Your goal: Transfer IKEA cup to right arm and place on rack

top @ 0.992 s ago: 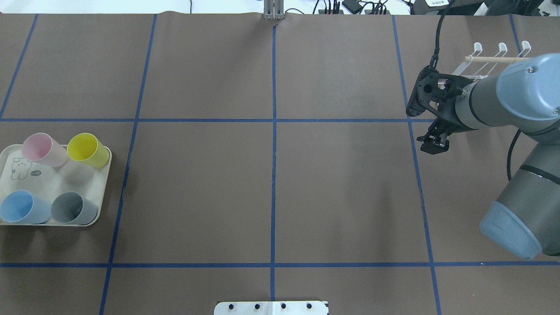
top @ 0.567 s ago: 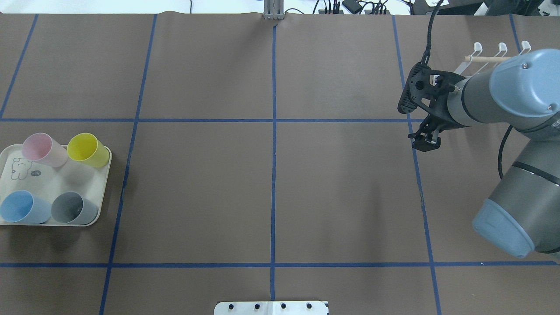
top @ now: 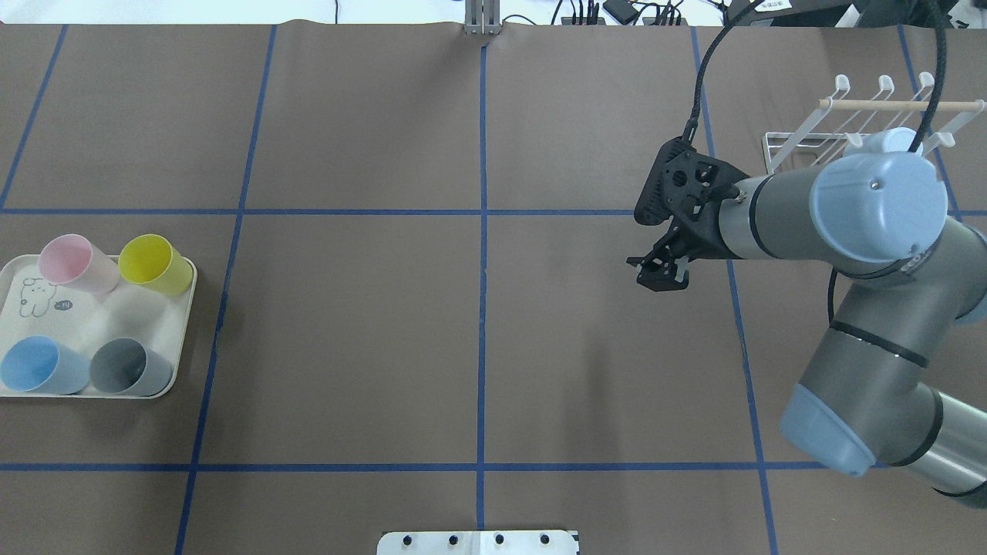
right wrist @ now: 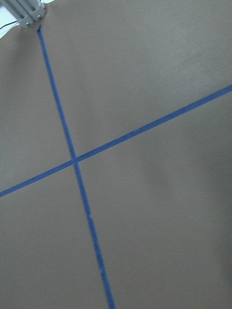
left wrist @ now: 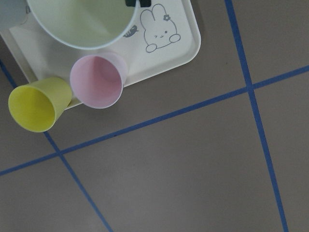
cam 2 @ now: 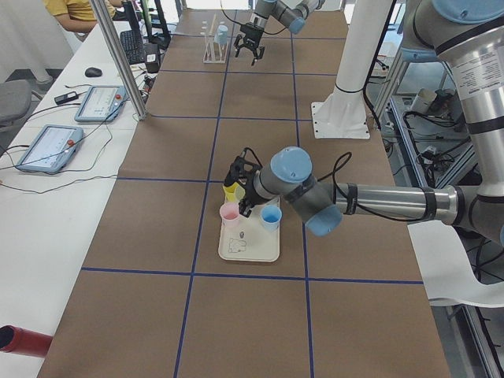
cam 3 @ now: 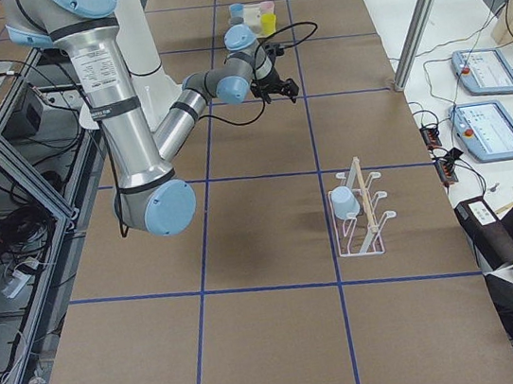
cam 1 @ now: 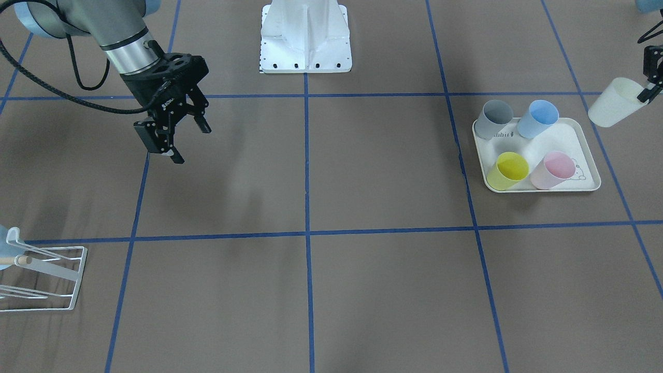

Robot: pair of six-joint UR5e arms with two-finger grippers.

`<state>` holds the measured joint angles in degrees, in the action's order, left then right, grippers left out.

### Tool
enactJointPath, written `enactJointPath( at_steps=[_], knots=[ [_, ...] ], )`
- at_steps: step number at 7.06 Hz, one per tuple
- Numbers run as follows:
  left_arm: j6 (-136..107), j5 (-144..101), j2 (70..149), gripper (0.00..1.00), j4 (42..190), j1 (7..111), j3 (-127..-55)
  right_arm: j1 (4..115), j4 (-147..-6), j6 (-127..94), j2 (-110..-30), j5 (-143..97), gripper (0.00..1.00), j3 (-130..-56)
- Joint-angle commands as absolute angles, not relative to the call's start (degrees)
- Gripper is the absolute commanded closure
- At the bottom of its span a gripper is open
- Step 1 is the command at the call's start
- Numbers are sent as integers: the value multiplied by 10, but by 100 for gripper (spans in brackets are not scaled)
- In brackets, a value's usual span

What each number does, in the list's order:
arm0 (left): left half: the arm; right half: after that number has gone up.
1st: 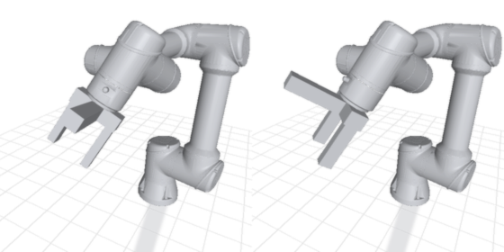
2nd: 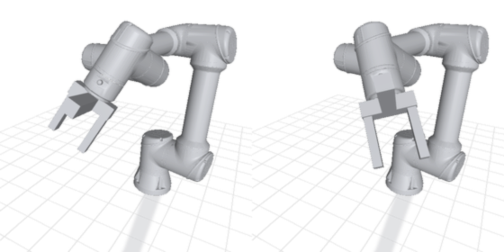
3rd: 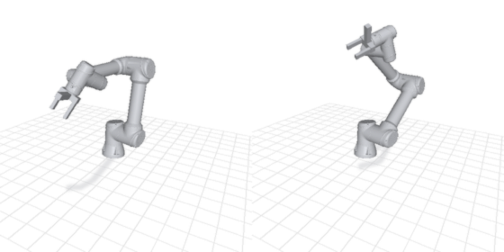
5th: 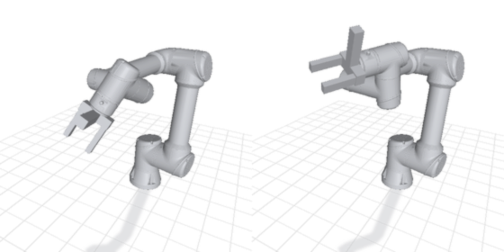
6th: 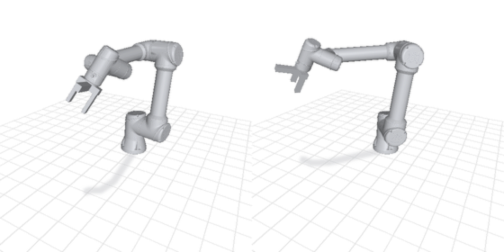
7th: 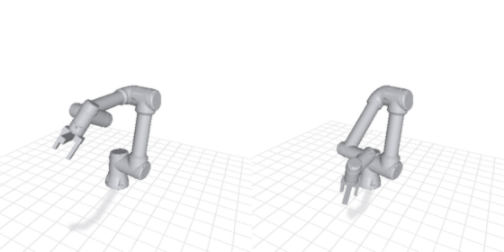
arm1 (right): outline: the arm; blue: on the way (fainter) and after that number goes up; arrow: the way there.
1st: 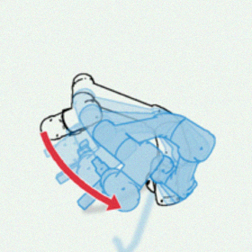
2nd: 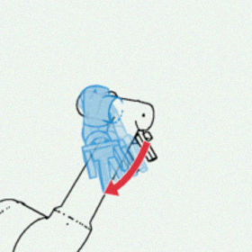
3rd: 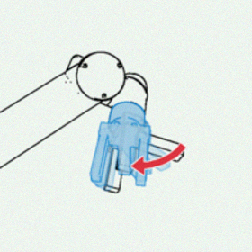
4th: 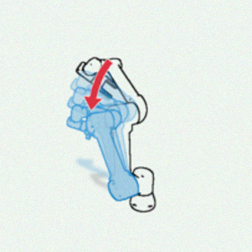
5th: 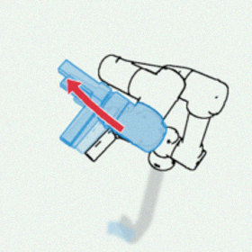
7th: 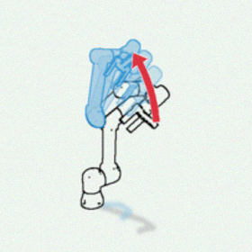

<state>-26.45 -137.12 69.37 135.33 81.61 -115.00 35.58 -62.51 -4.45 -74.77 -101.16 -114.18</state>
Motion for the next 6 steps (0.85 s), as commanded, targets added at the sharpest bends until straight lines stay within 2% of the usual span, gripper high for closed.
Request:
enactJointPath(
  at_steps=[1,4,6],
  knots=[
    [-433,-1398,727,100,1308,815,-1243,294,-484,-112,-747,-1008,0,-1105],
    [-685,-1526,836,100,1390,782,-1246,230,-327,-149,-710,-989,1,-1051],
    [-828,-1462,912,100,1420,669,-1245,212,-294,-153,-683,-960,1,-1031]
  ],
)
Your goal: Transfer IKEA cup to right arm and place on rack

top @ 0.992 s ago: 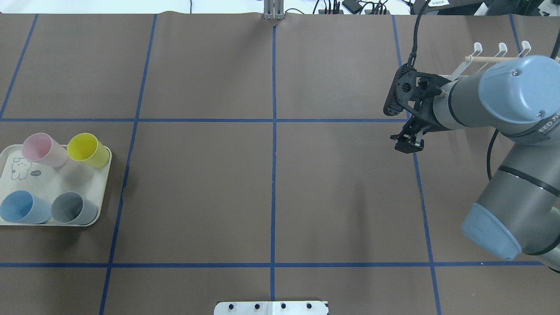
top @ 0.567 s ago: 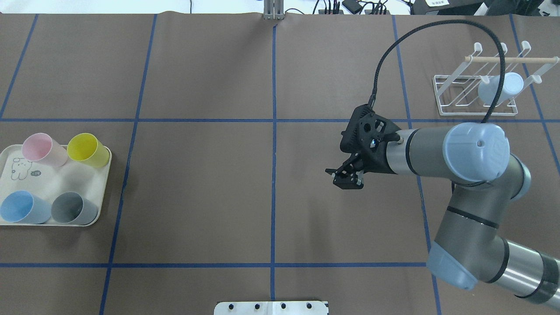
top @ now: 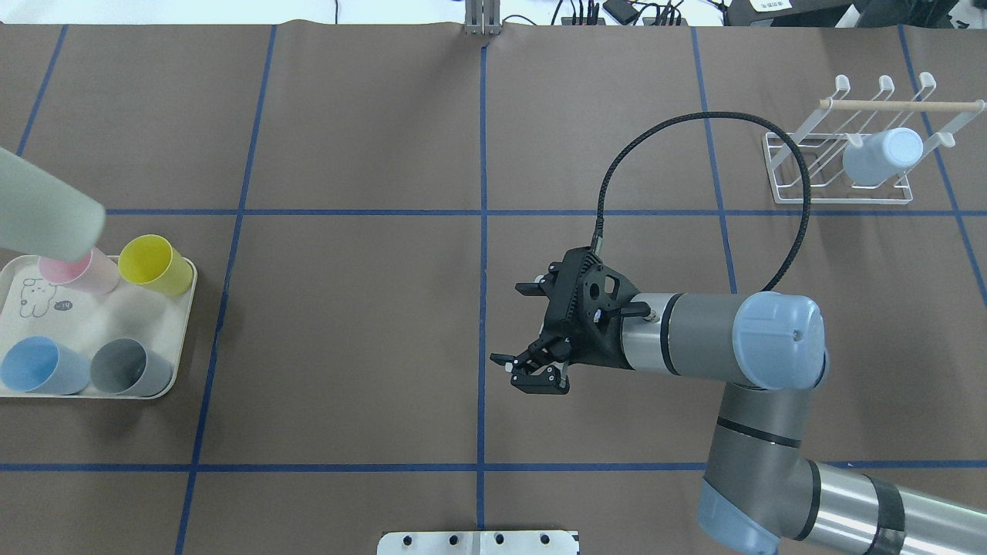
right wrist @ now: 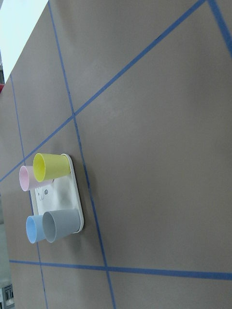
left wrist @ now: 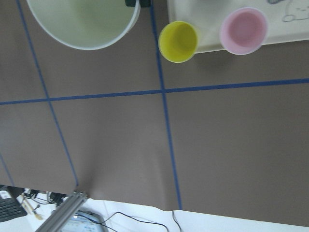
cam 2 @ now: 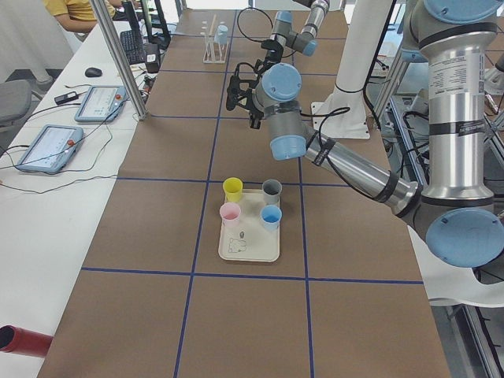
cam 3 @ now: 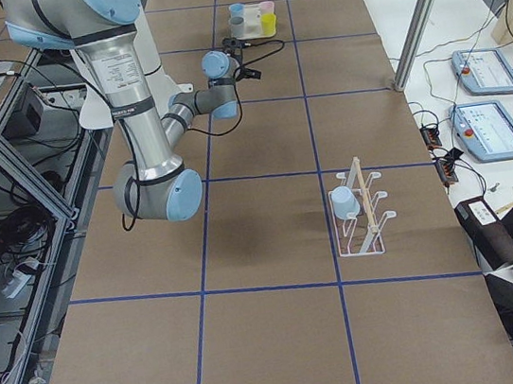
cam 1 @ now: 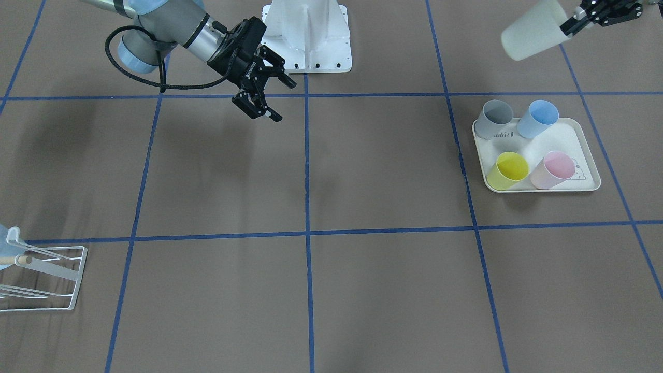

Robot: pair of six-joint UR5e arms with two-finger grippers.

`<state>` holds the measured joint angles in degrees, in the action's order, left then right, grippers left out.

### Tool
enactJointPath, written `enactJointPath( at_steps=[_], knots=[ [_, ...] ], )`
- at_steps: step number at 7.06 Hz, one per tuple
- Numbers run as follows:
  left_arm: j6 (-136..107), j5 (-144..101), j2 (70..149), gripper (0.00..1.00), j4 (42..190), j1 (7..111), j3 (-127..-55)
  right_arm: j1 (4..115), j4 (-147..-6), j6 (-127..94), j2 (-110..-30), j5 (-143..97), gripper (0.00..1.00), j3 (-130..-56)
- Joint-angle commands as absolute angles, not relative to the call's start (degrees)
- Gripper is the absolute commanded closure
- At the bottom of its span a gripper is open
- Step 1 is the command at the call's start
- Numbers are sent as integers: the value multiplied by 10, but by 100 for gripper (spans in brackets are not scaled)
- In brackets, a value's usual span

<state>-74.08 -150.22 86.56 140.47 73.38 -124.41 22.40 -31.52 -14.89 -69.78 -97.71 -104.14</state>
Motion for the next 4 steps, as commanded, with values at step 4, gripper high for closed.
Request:
enactJointPath(
  at_steps=[4],
  knots=[
    [-977,-1235,1030,100,1416,454,-1236,206,-246,-157,-664,-952,2,-1027]
  ],
)
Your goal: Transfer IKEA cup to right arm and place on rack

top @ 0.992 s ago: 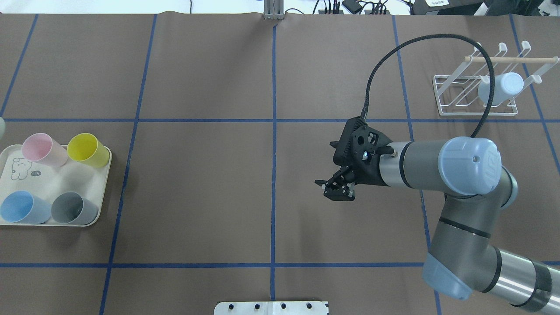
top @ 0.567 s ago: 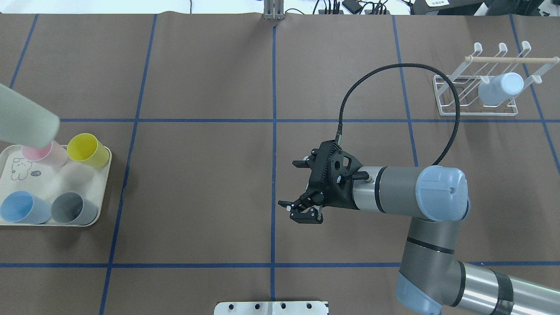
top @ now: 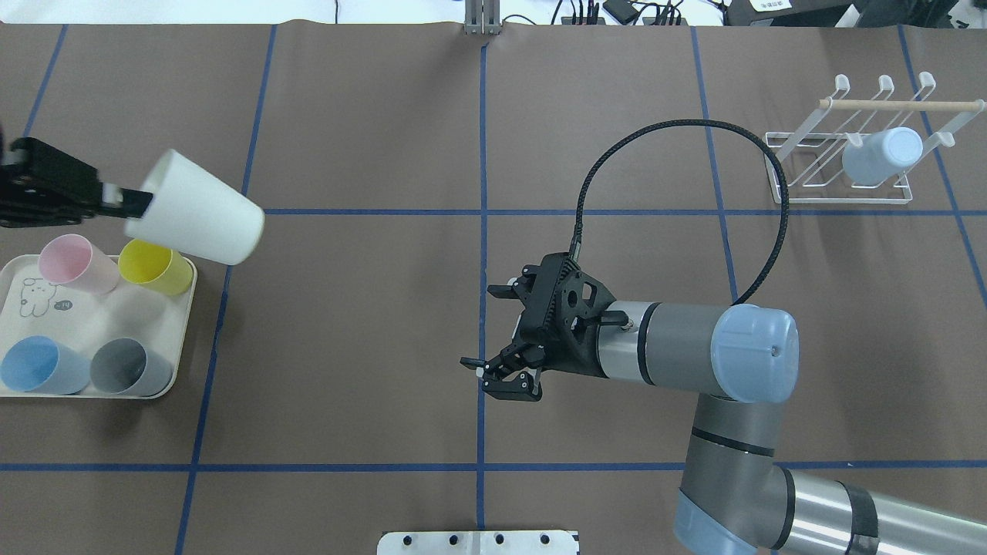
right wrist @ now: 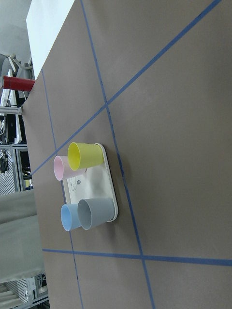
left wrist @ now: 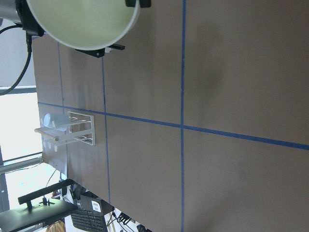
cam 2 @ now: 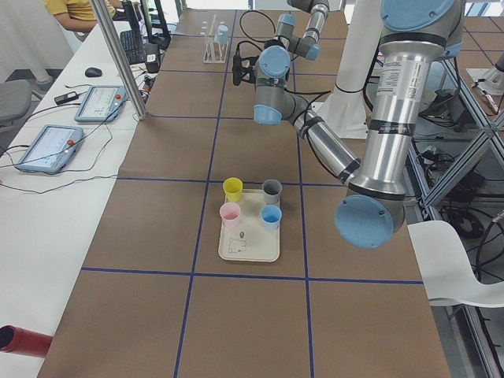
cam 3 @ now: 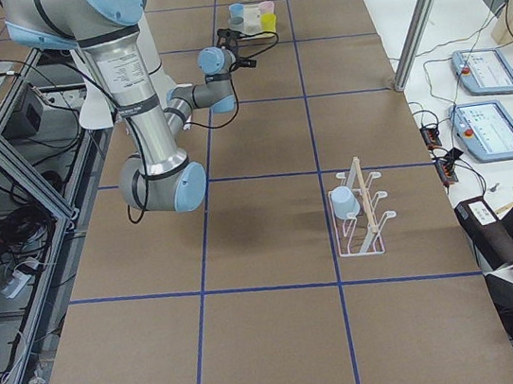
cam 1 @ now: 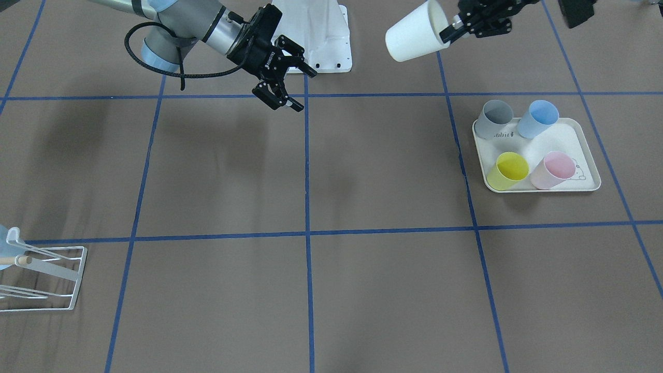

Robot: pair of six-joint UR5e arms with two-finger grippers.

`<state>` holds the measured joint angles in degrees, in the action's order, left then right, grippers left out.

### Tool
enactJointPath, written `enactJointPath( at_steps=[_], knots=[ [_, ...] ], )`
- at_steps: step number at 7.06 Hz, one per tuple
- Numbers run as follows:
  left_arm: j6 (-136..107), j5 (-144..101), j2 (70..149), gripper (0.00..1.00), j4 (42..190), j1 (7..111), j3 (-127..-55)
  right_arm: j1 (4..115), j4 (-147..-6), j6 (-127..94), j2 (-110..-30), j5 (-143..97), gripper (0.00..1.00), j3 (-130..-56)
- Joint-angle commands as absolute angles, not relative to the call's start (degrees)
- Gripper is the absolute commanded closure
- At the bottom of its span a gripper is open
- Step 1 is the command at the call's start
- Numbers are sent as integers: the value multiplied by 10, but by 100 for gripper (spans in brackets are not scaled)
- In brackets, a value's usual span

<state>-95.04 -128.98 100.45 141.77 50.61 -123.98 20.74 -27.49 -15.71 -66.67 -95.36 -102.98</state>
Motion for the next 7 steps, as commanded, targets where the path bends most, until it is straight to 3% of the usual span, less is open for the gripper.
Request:
enactJointPath(
  at_steps=[1,7],
  knots=[
    [-978,-1198,1042,100,1415,420,-1229,202,-234,-157,-663,-952,2,-1026],
    [-976,-1108,1076,100,1416,338,-1165,200,-209,-157,-659,-953,2,-1027]
  ],
)
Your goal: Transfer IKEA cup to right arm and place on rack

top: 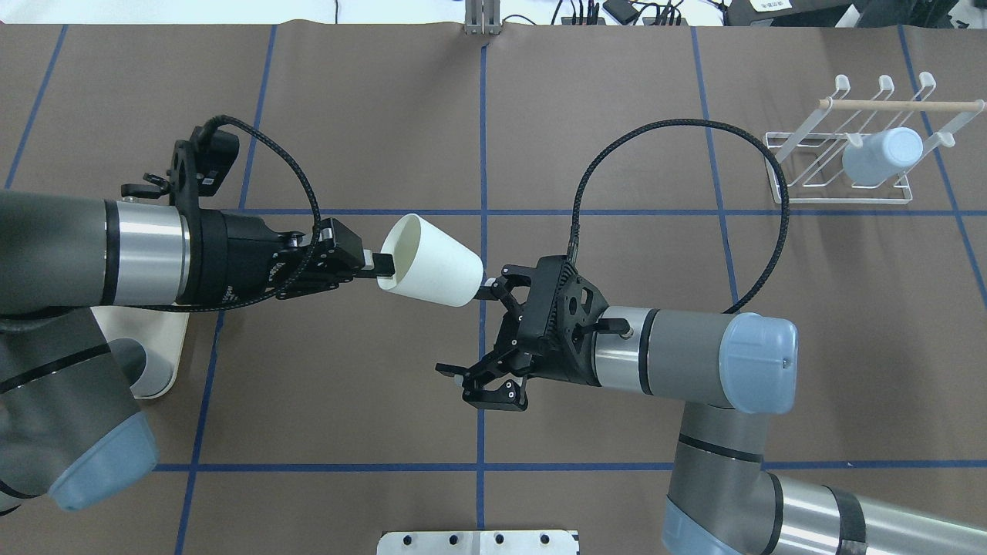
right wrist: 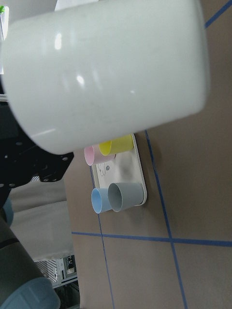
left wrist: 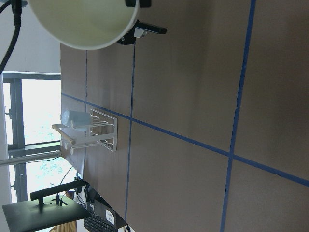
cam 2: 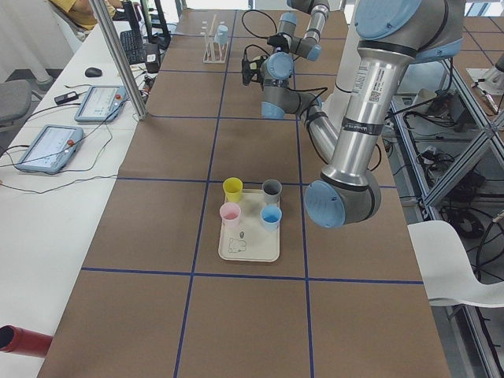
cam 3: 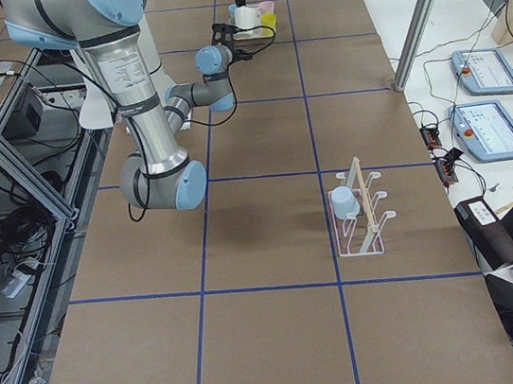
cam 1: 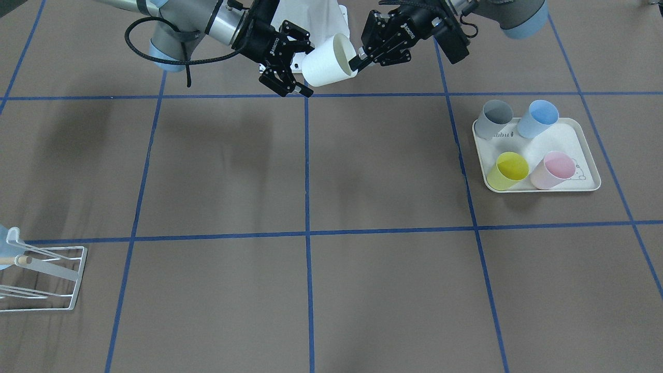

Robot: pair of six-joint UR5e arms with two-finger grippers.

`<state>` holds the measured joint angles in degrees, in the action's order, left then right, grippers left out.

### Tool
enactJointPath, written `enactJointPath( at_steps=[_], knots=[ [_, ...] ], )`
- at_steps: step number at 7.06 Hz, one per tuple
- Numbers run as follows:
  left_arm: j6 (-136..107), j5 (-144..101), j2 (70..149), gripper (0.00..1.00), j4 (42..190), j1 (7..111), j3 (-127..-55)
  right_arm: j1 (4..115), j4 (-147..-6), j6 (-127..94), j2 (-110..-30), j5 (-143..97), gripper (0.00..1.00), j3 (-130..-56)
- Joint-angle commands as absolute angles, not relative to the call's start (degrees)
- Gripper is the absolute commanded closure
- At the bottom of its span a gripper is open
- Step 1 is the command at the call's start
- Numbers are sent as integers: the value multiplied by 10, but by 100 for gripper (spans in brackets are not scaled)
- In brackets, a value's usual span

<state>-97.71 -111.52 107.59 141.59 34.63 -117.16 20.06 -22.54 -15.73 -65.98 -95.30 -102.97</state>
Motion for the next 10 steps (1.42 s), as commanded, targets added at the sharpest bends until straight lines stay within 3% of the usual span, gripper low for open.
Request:
enactJointPath(
  at_steps=[1,10],
  knots=[
    [-976,-1109,1075,100,1416,336,-1164,200,-202,-156,-659,-953,2,-1027],
    [-973,-1115,1070,100,1423,310,-1177,201,-202,-156,-661,-948,2,-1028]
  ],
)
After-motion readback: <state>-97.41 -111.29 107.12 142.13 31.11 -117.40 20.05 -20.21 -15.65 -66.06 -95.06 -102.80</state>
